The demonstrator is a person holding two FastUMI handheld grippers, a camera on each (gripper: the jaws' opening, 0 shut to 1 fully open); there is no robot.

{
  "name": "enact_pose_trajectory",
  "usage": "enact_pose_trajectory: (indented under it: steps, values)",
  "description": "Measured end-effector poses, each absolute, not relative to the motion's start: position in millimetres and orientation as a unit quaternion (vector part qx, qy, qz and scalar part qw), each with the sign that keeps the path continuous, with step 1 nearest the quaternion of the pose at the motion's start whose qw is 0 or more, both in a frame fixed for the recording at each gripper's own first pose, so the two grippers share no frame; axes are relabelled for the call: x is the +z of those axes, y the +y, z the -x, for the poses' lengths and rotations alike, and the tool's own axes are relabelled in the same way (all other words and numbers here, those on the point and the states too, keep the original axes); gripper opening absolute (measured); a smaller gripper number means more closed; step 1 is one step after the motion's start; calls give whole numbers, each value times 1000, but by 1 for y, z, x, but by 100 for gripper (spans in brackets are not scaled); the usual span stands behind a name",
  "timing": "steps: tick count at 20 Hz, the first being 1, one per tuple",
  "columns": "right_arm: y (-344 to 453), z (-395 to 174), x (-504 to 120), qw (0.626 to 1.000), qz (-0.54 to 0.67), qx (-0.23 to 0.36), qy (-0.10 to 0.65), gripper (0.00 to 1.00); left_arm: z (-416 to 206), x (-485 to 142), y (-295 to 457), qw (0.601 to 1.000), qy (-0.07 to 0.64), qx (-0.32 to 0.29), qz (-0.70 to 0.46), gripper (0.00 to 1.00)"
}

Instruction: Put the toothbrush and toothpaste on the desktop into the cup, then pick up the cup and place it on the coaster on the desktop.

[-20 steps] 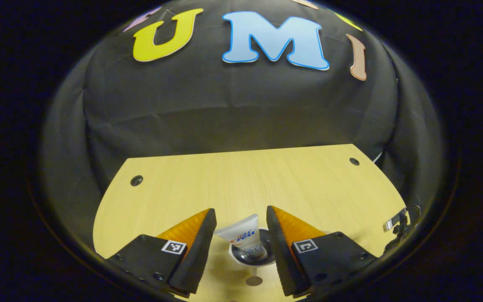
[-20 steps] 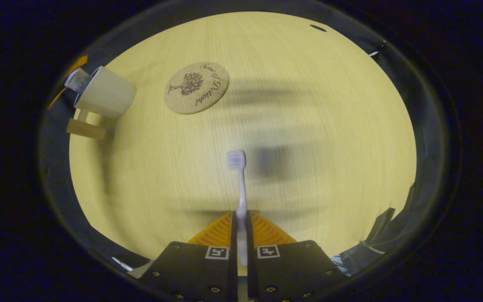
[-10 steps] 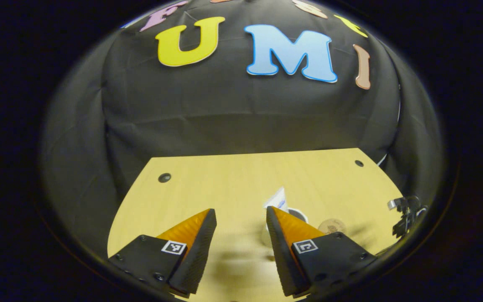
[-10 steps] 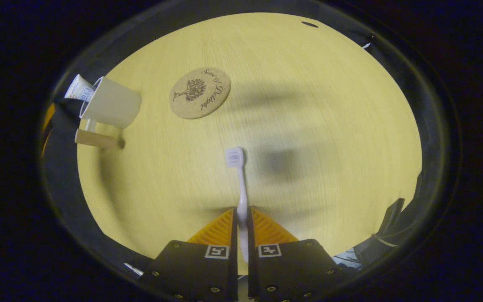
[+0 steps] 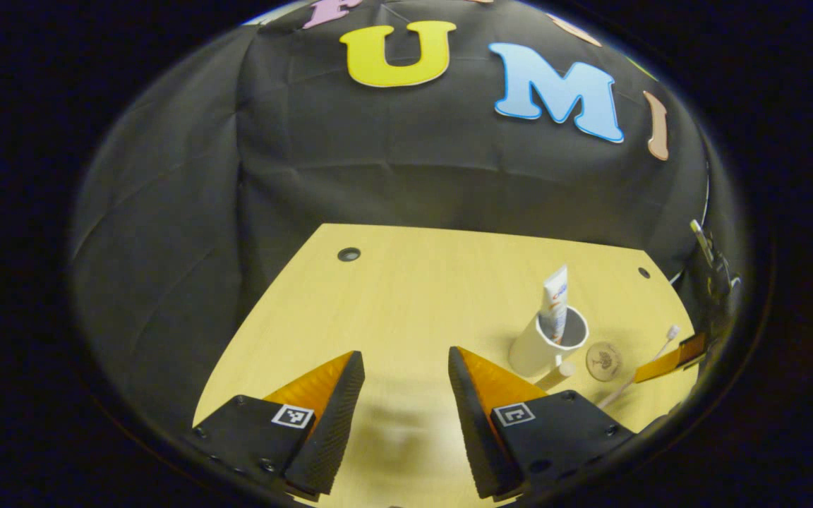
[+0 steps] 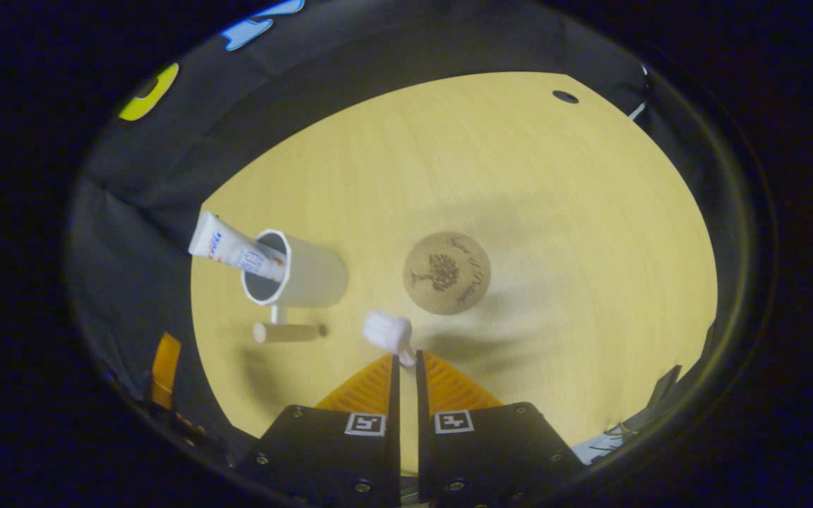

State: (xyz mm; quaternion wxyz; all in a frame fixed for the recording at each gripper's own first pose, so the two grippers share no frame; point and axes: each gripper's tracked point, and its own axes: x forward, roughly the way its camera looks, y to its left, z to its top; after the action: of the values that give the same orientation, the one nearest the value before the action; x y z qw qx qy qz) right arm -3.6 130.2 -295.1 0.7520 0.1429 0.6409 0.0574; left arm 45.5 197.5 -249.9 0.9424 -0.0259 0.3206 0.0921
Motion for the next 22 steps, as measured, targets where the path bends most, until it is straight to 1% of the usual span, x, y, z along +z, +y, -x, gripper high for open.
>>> enact_pose_trajectory:
  steps: [3, 6, 7, 11, 12, 13, 18, 22]
  values:
    - [160, -28, -261, 768, -162, 75, 616, 11, -23, -254, 222, 937, 325, 119, 38, 81]
    - [173, -53, -221, 783, -176, 94, 589, 11, -1, -260, 246, 931, 330, 144, 54, 81]
    - [171, -56, -208, 788, -176, 99, 582, 11, 6, -262, 253, 929, 332, 153, 60, 78]
    - [172, -70, -176, 796, -180, 117, 567, 10, 29, -263, 274, 922, 334, 179, 77, 81]
    - [172, -72, -170, 794, -185, 120, 567, 11, 34, -264, 278, 921, 334, 186, 79, 75]
    - [173, -74, -164, 794, -188, 123, 565, 10, 37, -265, 281, 920, 333, 190, 82, 75]
    - [175, -65, -183, 795, -145, 124, 576, 10, 52, -271, 285, 914, 338, 202, 99, 77]
    - [179, -63, -189, 804, -127, 137, 564, 10, 51, -272, 280, 915, 339, 195, 96, 78]
